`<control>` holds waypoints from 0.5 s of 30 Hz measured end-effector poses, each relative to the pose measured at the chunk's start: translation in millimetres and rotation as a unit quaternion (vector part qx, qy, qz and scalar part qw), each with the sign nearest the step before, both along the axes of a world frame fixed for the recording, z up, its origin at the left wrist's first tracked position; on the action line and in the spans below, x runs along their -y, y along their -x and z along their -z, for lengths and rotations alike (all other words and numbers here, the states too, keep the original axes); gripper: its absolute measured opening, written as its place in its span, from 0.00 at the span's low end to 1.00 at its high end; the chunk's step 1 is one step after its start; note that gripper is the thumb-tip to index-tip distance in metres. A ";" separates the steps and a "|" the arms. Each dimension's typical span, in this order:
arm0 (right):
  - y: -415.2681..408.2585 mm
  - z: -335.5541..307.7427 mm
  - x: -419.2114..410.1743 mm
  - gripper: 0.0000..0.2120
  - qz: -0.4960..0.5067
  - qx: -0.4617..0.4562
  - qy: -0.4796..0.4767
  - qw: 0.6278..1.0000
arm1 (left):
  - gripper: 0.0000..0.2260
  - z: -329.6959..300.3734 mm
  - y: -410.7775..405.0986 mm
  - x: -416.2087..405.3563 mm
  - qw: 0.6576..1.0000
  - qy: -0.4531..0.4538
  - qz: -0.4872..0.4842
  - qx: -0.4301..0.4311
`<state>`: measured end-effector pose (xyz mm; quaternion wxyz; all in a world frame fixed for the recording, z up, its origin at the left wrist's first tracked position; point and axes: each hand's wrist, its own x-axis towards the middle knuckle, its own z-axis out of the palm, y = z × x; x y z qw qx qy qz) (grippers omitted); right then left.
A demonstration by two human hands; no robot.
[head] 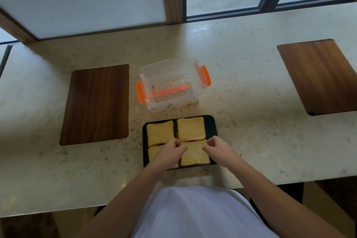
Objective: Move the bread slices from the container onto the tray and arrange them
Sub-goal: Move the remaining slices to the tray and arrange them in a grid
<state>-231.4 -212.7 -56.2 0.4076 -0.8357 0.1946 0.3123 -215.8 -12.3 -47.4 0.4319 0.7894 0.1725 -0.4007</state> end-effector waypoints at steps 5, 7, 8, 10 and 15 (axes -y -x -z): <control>-23.1 2.3 4.9 0.26 0.026 0.015 0.014 0.999 | 0.26 -5.4 -20.3 11.8 0.999 -0.028 -0.025 0.029; -30.6 3.1 4.2 0.28 0.025 0.007 0.013 1.000 | 0.29 -6.7 -27.5 16.4 0.999 -0.034 -0.023 0.025; -33.2 3.9 3.2 0.29 0.022 0.001 0.014 1.000 | 0.31 -7.6 -30.2 18.1 0.999 -0.034 -0.020 0.023; -36.6 5.0 0.4 0.29 0.019 -0.014 0.011 1.000 | 0.33 -10.9 -34.1 21.1 0.999 -0.032 -0.017 0.020; -39.7 6.6 -8.0 0.30 0.001 -0.024 0.008 1.000 | 0.34 -12.6 -37.3 24.5 0.999 -0.038 -0.016 0.009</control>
